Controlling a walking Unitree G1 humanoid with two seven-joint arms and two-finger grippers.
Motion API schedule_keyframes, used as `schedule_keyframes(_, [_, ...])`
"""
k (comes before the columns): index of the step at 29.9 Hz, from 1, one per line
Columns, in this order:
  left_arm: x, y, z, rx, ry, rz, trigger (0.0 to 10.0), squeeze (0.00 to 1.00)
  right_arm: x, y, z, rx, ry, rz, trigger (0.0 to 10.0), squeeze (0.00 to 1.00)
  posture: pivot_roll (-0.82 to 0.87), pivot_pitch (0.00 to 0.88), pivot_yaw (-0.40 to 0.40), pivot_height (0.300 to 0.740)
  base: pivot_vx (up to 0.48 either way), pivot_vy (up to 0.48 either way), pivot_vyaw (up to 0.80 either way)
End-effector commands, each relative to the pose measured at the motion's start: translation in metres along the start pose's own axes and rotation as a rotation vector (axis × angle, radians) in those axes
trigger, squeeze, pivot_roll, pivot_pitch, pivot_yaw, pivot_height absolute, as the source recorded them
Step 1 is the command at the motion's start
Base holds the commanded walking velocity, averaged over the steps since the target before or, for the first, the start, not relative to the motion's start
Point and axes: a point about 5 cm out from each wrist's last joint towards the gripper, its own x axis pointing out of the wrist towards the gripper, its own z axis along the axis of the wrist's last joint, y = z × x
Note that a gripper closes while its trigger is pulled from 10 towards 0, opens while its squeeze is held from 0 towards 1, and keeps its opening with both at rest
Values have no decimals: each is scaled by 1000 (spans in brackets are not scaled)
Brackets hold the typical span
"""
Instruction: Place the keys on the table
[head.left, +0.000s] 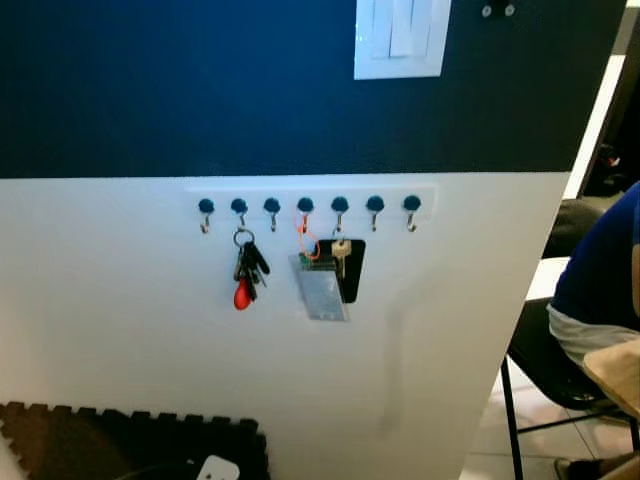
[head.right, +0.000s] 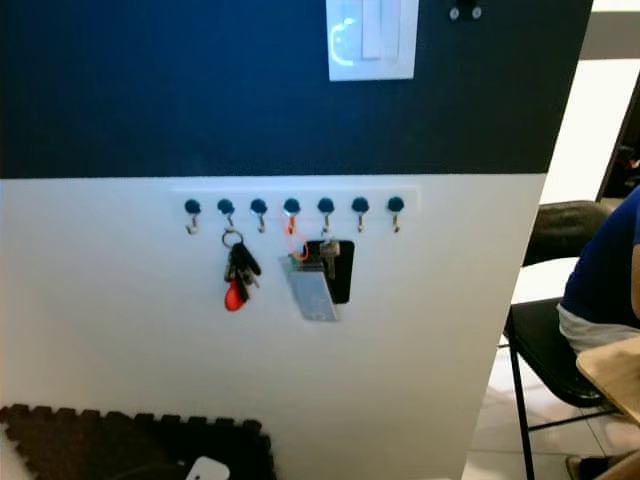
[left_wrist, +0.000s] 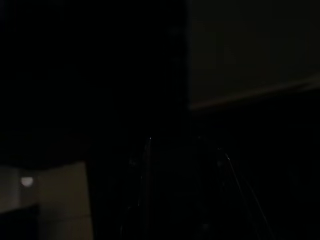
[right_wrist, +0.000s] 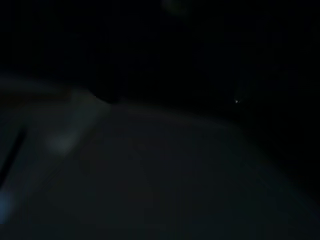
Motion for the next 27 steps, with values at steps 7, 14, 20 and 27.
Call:
schedule_keyframes(7, [-7, 15, 18, -13, -161, 14, 10000, 0, 7, -13, 69, -57, -414, -71, 10000, 0, 73, 12, 49, 740, 0, 0, 0])
schedule_keyframes(14, [-30, -23, 80, 33, -508, -375, 10000, 0, -11, 8, 149, -60, -826, 73, 10000, 0, 60, 10, 55, 740, 0, 0, 0])
schedule_keyframes(20, [-40, -33, 114, 106, -630, -440, 10000, 0, -24, 15, 173, -55, -930, 129, 10000, 0, 60, 11, 54, 740, 0, 0, 0])
schedule_keyframes(27, [-46, -37, 149, 159, -725, -457, 10000, 0, -36, 24, 207, 17, -1010, 242, 10000, 0, 60, 7, 54, 740, 0, 0, 0])
